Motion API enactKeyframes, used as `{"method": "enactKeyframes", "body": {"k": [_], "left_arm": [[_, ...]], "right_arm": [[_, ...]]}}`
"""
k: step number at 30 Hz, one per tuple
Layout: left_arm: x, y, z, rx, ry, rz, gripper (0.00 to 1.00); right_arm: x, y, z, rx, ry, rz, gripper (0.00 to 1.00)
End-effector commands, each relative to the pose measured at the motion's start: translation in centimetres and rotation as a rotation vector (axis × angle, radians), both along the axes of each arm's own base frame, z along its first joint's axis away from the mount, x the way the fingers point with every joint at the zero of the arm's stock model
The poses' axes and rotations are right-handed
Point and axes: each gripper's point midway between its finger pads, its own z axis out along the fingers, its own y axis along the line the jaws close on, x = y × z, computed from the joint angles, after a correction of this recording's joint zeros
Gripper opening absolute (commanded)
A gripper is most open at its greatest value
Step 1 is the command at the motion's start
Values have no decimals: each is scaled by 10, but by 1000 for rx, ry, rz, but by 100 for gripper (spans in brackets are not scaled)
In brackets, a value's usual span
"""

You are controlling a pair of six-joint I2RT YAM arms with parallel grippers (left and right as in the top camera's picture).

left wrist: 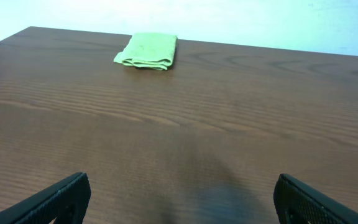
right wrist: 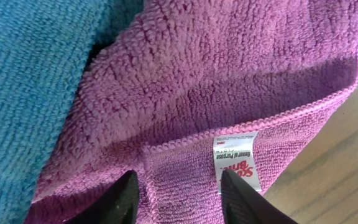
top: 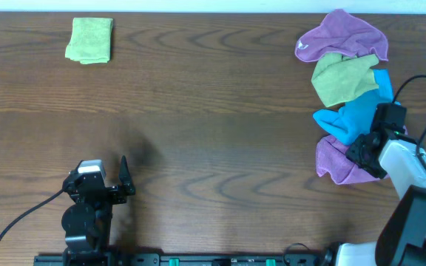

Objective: Fold the cloth
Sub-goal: 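Grasp the purple cloth's labeled edge with the right gripper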

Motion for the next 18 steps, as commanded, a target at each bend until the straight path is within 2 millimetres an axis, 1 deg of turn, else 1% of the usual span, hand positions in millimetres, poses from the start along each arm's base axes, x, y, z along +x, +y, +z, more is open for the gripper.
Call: {"method": "enactKeyframes", "body": {"k": [1, 2, 3, 4, 7, 12, 18], "left_arm": [[0, 1, -12, 15, 29, 0, 95], [0, 1, -12, 15, 29, 0, 95], [0, 1, -12, 15, 29, 0, 95], [0, 1, -12, 15, 29, 0, 95], [0, 1, -12, 15, 29, 0, 95], [0, 1, -12, 15, 29, 0, 95], [0, 1, -12, 15, 29, 0, 95]], "right_arm": [[3, -11, 5, -53, 6, -6, 42], [2, -14, 6, -67, 12, -8, 45], [1, -16, 6, -79, 18, -5, 52], [0, -17, 7, -88, 23, 1, 55], [3, -19, 8, -101, 21, 24, 49], [10, -21, 10, -112, -9, 25, 49], [20, -23, 12, -128, -34, 75, 50]]}}
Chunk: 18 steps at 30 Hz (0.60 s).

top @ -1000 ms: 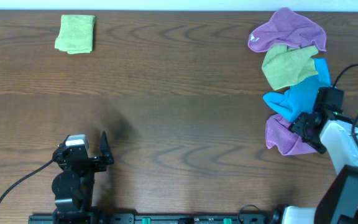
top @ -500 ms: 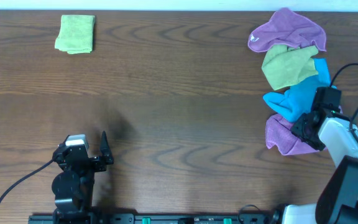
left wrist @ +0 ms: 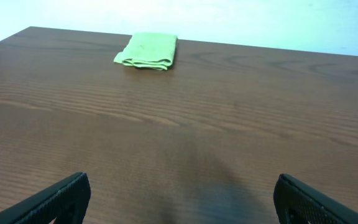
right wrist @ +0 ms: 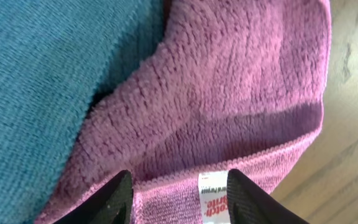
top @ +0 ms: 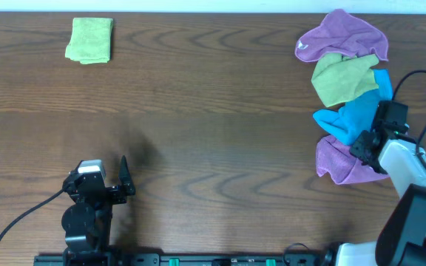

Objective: Fold the cloth
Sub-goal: 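Grasp the purple cloth's labeled edge with the right gripper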

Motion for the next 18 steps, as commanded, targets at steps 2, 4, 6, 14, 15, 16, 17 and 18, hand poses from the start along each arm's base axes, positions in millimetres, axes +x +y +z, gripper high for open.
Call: {"method": "enactKeyframes", "body": {"k": [2, 4, 6, 14, 15, 16, 17, 18], "left_arm": [[0, 1, -12, 15, 29, 0, 95], [0, 1, -12, 15, 29, 0, 95], [0, 1, -12, 15, 29, 0, 95], [0, 1, -12, 15, 29, 0, 96], [0, 1, -12, 15, 29, 0, 95], [0, 1, -12, 15, 29, 0, 95], [0, 1, -12, 15, 29, 0, 95], [0, 1, -12, 15, 29, 0, 96]], "right_arm": [[8, -7, 5, -32, -1, 40, 51], [8, -5, 4, -29, 6, 69, 55], [10, -2, 2, -11, 4, 88, 55], [4, 6, -15, 42, 50, 98, 53], [2, 7, -16, 46, 60, 98, 53], [1, 7, -18, 49, 69, 98, 53], [-1, 8, -20, 53, 79, 97, 52], [-2, 8, -21, 55, 84, 97, 51]]}}
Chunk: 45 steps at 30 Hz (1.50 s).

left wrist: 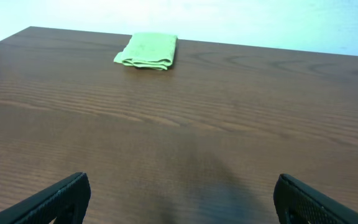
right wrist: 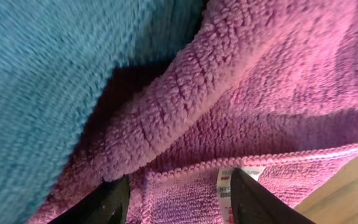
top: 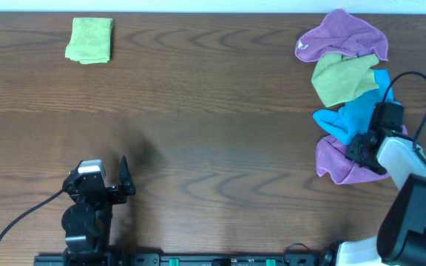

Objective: Fold the cloth
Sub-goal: 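Grasp the purple cloth's labeled edge with the right gripper, then lift the purple cloth and drag it left onto open table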

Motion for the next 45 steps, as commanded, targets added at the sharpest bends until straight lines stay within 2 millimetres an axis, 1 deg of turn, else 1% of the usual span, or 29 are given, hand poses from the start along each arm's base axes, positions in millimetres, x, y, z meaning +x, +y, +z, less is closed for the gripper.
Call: {"method": "enactKeyframes", "body": {"k": [1, 2, 7, 11, 17, 21, 24, 26, 30, 33, 35, 37, 38, 39, 40, 41, 42, 43, 45], "left_arm": [[0, 1, -12, 15, 29, 0, 95], [0, 1, -12, 15, 29, 0, 95], [0, 1, -12, 15, 29, 0, 95], [0, 1, -12, 15, 29, 0, 95], [0, 1, -12, 15, 29, 0, 96], [0, 1, -12, 15, 29, 0, 95], [0, 1, -12, 15, 29, 0, 95], [0, 1, -12, 15, 29, 0, 95], [0, 1, -12, 15, 29, 0, 96], [0, 1, -12, 15, 29, 0, 95], [0, 1, -12, 15, 29, 0, 96], [0, 1, -12, 15, 29, 0, 95], [0, 1, -12, 15, 29, 0, 95], [0, 1, -12, 15, 29, 0, 95], [0, 1, -12, 15, 29, 0, 95], [0, 1, -12, 15, 29, 0, 95], [0, 1, -12, 15, 29, 0, 95], [0, 1, -12, 15, 29, 0, 95], [0, 1, -12, 15, 29, 0, 95]], "right_arm": [[1, -2, -1, 5, 12, 7, 49], [1, -1, -1, 6, 15, 7, 47], [0, -1, -1, 7, 20, 7, 30], [-1, -1, -1, 8, 22, 7, 2], [-5, 1, -1, 15, 40, 6, 1], [-7, 2, 9, 24, 52, -10, 1], [-4, 1, 25, 28, 39, -32, 1], [0, 1, 40, 25, 26, -31, 1], [7, 1, 77, 12, -15, -25, 1], [10, 1, 120, -1, -82, -22, 1], [13, 6, 146, 9, -139, 0, 1], [20, 18, 173, 42, -220, 50, 1], [26, 31, 192, 75, -286, 95, 1], [31, 42, 203, 100, -328, 144, 1], [36, 58, 218, 136, -383, 207, 1], [40, 72, 228, 167, -423, 251, 1], [45, 93, 240, 211, -474, 320, 1], [49, 115, 247, 249, -508, 386, 1], [54, 164, 256, 324, -543, 537, 1]]}}
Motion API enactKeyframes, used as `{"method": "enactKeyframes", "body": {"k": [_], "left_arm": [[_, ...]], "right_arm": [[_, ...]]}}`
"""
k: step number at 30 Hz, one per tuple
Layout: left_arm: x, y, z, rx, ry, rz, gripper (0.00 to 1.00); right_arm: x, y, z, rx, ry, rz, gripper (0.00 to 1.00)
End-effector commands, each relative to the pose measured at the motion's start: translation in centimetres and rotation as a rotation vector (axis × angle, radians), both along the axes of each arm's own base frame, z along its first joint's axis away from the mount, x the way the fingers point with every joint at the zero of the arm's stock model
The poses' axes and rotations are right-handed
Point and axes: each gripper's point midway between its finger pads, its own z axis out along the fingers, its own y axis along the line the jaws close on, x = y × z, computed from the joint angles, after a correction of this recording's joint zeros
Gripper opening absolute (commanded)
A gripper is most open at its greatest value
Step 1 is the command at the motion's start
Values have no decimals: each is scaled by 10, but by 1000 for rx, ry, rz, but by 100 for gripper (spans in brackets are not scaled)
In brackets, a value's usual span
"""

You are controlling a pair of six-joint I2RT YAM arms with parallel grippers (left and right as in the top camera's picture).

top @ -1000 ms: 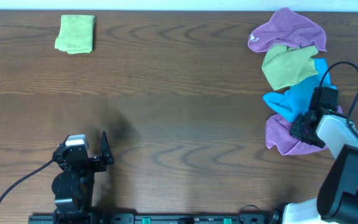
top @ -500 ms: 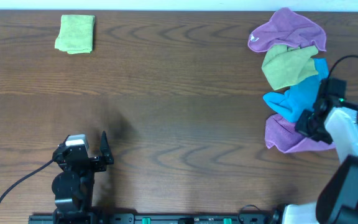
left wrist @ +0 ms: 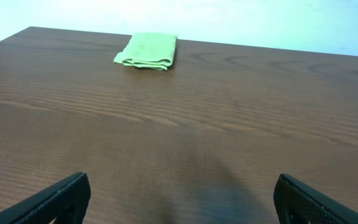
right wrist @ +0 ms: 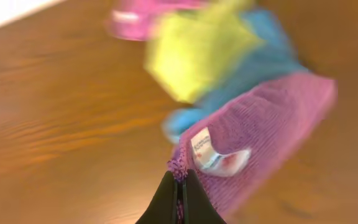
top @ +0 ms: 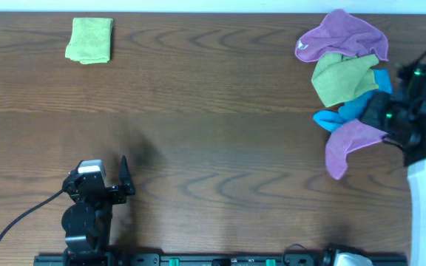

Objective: Fold the cloth
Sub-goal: 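Lift the purple cloth and drag it left onto open table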

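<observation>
A purple cloth with a white label hangs lifted at the right of the table, its lower tip trailing toward the wood. My right gripper is shut on its edge; in the overhead view the right gripper sits at the cloth's right end. Beside it lie a blue cloth, an olive-green cloth and another purple cloth. My left gripper rests open near the front left, nothing between its fingers.
A folded light-green cloth lies at the far left corner, also seen as the folded cloth in the left wrist view. Brown wooden table stretches between it and the pile. The table's far edge runs along the top.
My right gripper was open, pressed low into the purple cloth; now it is shut on the cloth's edge and raised, with the cloth hanging off the table. The left arm has not moved.
At all three earlier moments my right gripper was open low over the purple cloth by its label, shifting slightly among the folds beside the blue cloth. Now it holds the purple cloth's edge, lifted away from the pile. The left arm stayed still throughout.
</observation>
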Motion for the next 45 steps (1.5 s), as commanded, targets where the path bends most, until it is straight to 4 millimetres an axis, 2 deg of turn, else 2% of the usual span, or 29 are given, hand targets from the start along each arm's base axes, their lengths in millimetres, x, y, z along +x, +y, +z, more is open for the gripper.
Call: {"method": "enactKeyframes", "body": {"k": [1, 4, 8, 12, 15, 19, 22, 25, 28, 30, 32, 34, 36, 37, 39, 40, 42, 43, 45], "left_arm": [[0, 1, -12, 15, 29, 0, 95], [0, 1, -12, 15, 29, 0, 95], [0, 1, -12, 15, 29, 0, 95], [0, 1, -12, 15, 29, 0, 95], [0, 1, -12, 15, 29, 0, 95], [0, 1, -12, 15, 29, 0, 95], [0, 1, -12, 15, 29, 0, 96], [0, 1, -12, 15, 29, 0, 96], [0, 1, -12, 15, 29, 0, 95], [0, 1, -12, 15, 29, 0, 95], [0, 1, -12, 15, 29, 0, 95], [0, 1, -12, 15, 29, 0, 95], [0, 1, -12, 15, 29, 0, 96], [0, 1, -12, 15, 29, 0, 96], [0, 1, -12, 15, 29, 0, 95], [0, 1, -12, 15, 29, 0, 95], [0, 1, -12, 15, 29, 0, 95], [0, 1, -12, 15, 29, 0, 95], [0, 1, -12, 15, 29, 0, 95]], "right_arm": [[5, 79, 11, 108, -48, 278, 1], [11, 141, 23, 110, -122, 458, 2], [21, 214, 52, 128, -296, 645, 1], [29, 261, 67, 134, -421, 759, 1], [33, 264, 54, 135, -383, 759, 1], [29, 256, 29, 153, -264, 706, 1], [35, 239, 14, 74, -217, 627, 1], [59, 244, 16, 42, -290, 617, 1], [102, 268, 14, 73, -416, 621, 1], [120, 283, 16, 138, -487, 620, 1], [137, 301, 28, 227, -587, 630, 1], [145, 318, 55, 356, -706, 649, 1], [137, 336, 102, 513, -822, 738, 1], [130, 341, 118, 555, -848, 778, 1], [111, 353, 147, 609, -865, 903, 1], [103, 357, 152, 623, -850, 949, 1], [99, 356, 144, 632, -770, 968, 1], [106, 350, 127, 606, -696, 919, 1], [130, 321, 71, 514, -491, 710, 1]]}}
